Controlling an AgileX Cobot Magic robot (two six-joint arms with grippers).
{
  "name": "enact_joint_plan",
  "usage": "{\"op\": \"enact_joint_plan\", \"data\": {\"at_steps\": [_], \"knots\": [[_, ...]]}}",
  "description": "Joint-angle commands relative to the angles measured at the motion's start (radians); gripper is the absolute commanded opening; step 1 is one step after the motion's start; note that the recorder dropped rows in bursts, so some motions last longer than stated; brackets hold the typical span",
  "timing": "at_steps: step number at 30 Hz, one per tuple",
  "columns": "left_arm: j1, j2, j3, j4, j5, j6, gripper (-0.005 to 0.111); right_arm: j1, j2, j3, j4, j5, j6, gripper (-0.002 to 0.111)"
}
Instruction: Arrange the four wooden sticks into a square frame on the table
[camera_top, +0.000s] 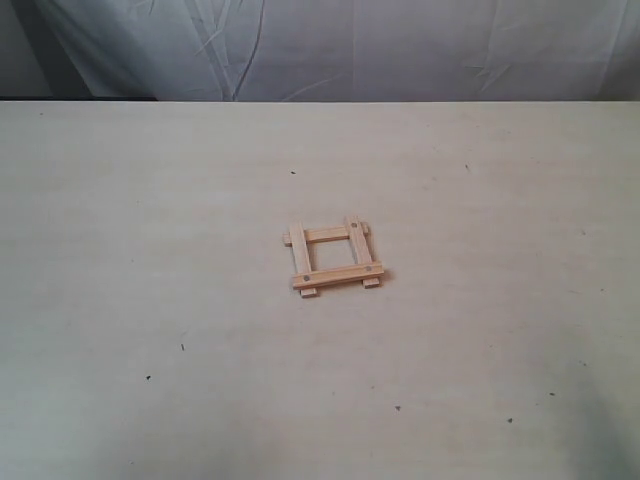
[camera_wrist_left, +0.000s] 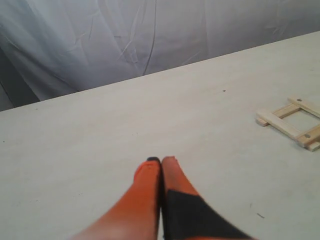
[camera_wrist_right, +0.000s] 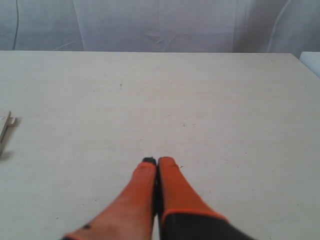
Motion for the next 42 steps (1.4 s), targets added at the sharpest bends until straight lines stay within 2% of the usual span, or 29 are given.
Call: {"op": "enact_joint_plan", "data": {"at_steps": [1,10,12,19,42], "knots": [[0.004,-0.064,0.033,0.028,-0.007,-0.003,0.0,-0.004,-0.006,0.002,-0.004,-0.017,0.001,0.002],[0.004,-0.064,0.033,0.034,-0.007,-0.02,0.0,-0.004,-0.006,0.002,-0.004,-0.014,0.001,0.002],[0.004,-0.064,0.033,0.034,-0.011,-0.105,0.0,-0.004,-0.006,0.002,-0.004,-0.014,0.001,0.002],[0.004,-0.064,0.033,0.05,-0.014,-0.24,0.0,-0.004,-0.006,0.002,-0.004,-0.014,0.001,0.002],[0.004,-0.064,0.033,0.057,-0.014,-0.24,0.0,-0.004,-0.006,0.002,-0.004,-0.017,0.001,0.002]]}}
